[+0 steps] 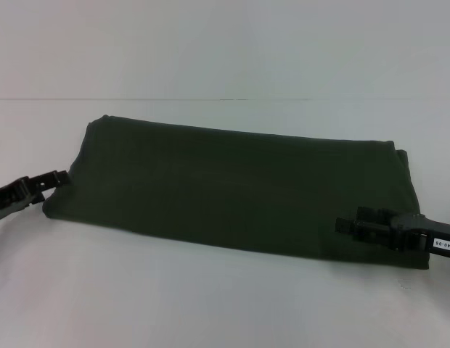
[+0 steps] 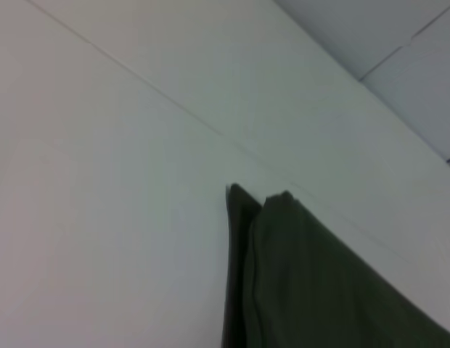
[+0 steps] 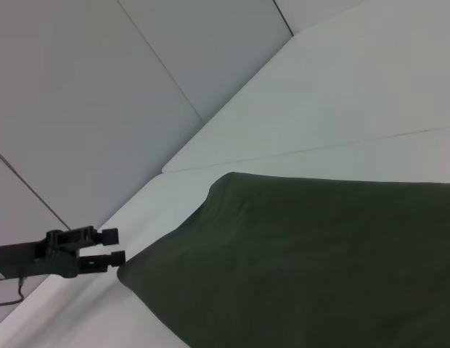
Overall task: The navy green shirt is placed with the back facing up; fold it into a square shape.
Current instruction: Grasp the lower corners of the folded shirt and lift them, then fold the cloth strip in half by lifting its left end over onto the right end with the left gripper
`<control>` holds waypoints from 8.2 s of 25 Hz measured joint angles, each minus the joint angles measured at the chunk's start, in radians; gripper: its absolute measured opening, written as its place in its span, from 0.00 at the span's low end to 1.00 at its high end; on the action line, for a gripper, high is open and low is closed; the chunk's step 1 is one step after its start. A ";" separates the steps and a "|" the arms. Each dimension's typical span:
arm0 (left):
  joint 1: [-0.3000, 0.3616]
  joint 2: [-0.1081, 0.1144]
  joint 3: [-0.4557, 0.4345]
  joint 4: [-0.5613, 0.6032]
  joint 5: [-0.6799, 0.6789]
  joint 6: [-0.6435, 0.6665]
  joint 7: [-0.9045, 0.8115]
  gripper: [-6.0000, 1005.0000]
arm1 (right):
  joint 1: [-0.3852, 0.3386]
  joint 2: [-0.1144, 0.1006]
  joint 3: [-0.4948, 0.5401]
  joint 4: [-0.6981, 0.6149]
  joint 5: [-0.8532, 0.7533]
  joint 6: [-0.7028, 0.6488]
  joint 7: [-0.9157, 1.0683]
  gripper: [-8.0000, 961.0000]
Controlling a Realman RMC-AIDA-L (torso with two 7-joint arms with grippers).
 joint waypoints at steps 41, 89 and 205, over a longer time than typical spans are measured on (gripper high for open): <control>-0.037 -0.019 0.119 -0.008 0.018 -0.036 0.022 0.32 | 0.011 0.003 0.001 0.000 0.005 -0.001 0.011 0.97; -0.027 -0.020 0.111 0.020 0.018 -0.036 0.048 0.03 | 0.160 -0.106 -0.065 -0.272 -0.550 -0.090 0.987 0.96; 0.165 0.029 -0.339 0.116 0.381 0.586 -0.263 0.40 | 0.089 0.046 0.129 -0.380 -0.206 -0.361 -0.147 0.98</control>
